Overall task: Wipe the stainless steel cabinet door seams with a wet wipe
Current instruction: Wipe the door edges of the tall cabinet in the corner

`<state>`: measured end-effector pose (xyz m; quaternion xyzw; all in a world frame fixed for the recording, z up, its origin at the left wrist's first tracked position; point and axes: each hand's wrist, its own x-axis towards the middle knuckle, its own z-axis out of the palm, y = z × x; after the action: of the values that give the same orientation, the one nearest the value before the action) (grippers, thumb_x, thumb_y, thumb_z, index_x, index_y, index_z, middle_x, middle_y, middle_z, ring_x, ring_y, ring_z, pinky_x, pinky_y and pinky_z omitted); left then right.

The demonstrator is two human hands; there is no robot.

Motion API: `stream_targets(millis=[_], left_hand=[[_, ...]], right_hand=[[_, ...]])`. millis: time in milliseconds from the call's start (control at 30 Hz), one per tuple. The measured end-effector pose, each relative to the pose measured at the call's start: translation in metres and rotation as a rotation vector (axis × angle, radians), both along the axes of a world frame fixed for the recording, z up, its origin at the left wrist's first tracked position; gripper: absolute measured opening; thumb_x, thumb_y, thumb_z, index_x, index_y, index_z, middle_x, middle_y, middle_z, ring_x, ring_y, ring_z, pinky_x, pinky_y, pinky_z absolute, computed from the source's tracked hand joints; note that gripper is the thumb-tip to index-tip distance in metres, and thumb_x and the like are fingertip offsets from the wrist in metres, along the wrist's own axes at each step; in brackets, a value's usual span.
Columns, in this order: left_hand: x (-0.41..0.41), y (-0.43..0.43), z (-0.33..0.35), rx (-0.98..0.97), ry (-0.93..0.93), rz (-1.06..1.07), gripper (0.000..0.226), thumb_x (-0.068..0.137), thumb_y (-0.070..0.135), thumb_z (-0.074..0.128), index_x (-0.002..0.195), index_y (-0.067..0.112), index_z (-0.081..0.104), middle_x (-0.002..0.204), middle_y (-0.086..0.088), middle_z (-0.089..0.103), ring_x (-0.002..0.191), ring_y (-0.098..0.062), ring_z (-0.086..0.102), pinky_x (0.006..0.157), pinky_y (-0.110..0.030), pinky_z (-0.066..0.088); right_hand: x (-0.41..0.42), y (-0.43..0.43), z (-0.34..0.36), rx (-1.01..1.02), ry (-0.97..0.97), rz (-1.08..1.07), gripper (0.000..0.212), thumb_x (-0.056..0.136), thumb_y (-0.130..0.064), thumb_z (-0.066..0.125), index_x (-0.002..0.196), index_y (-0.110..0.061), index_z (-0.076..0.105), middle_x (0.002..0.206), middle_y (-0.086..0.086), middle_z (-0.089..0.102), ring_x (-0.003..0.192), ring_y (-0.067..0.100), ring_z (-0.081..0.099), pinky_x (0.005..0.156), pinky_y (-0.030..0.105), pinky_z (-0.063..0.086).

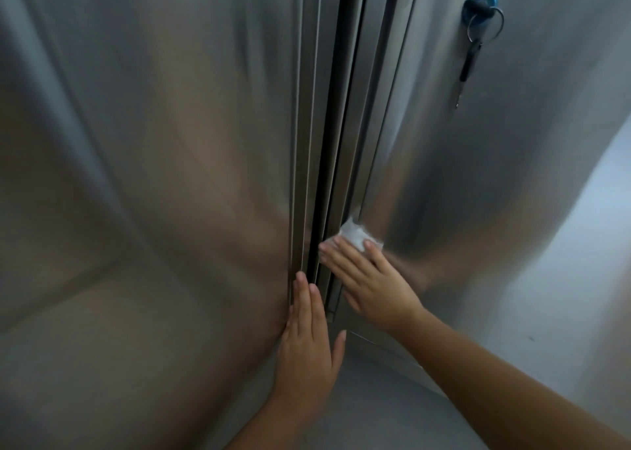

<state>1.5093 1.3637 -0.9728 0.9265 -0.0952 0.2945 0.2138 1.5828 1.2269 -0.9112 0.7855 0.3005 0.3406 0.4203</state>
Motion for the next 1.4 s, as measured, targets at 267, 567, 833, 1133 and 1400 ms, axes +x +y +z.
stream_targets(millis=[267,567,833,1133,1400], left_hand=[[-0.004,0.004,0.007,0.053,0.095,-0.015,0.08,0.08,0.049,0.039,0.13,-0.012,0.027,0.138,-0.031,0.031,0.122,-0.04,0.045,0.09,-0.039,0.049],[-0.006,0.002,0.006,0.061,0.095,0.01,0.092,0.078,0.056,0.037,0.137,-0.012,0.015,0.148,-0.03,0.016,0.128,-0.034,0.038,0.106,-0.032,0.03],[-0.006,0.004,0.007,0.091,0.086,0.011,0.085,0.079,0.053,0.038,0.131,-0.013,0.026,0.138,-0.033,0.029,0.122,-0.042,0.044,0.088,-0.045,0.048],[-0.006,0.01,0.011,0.103,0.108,-0.037,0.09,0.075,0.053,0.056,0.132,-0.014,0.033,0.137,-0.032,0.032,0.118,-0.039,0.05,0.081,-0.036,0.054],[-0.007,0.012,0.014,0.108,0.143,-0.046,0.097,0.061,0.05,0.077,0.126,-0.014,0.045,0.137,-0.031,0.034,0.115,-0.036,0.054,0.076,-0.032,0.054]], right_hand=[[0.02,0.012,0.057,0.218,-0.16,0.028,0.058,0.094,-0.04,0.022,0.147,-0.016,0.019,0.153,0.005,0.01,0.141,0.023,0.008,0.113,0.044,0.004],[-0.001,0.007,-0.06,-0.091,0.239,-0.109,0.072,0.095,-0.05,0.031,0.148,-0.015,-0.003,0.153,0.004,-0.01,0.138,0.027,-0.013,0.108,0.056,-0.009],[0.014,0.007,-0.013,0.067,0.038,0.015,0.064,0.088,-0.041,0.035,0.146,-0.022,0.018,0.152,-0.002,0.005,0.139,0.019,0.003,0.113,0.042,0.001],[-0.007,0.008,-0.094,-0.242,0.397,-0.138,0.079,0.098,-0.038,0.026,0.127,0.008,-0.032,0.154,0.014,-0.015,0.136,0.032,-0.021,0.101,0.055,-0.013],[-0.004,0.008,-0.069,-0.06,0.33,-0.089,0.074,0.094,-0.042,0.036,0.14,-0.009,-0.012,0.155,0.006,-0.007,0.135,0.025,-0.02,0.107,0.052,-0.014]])
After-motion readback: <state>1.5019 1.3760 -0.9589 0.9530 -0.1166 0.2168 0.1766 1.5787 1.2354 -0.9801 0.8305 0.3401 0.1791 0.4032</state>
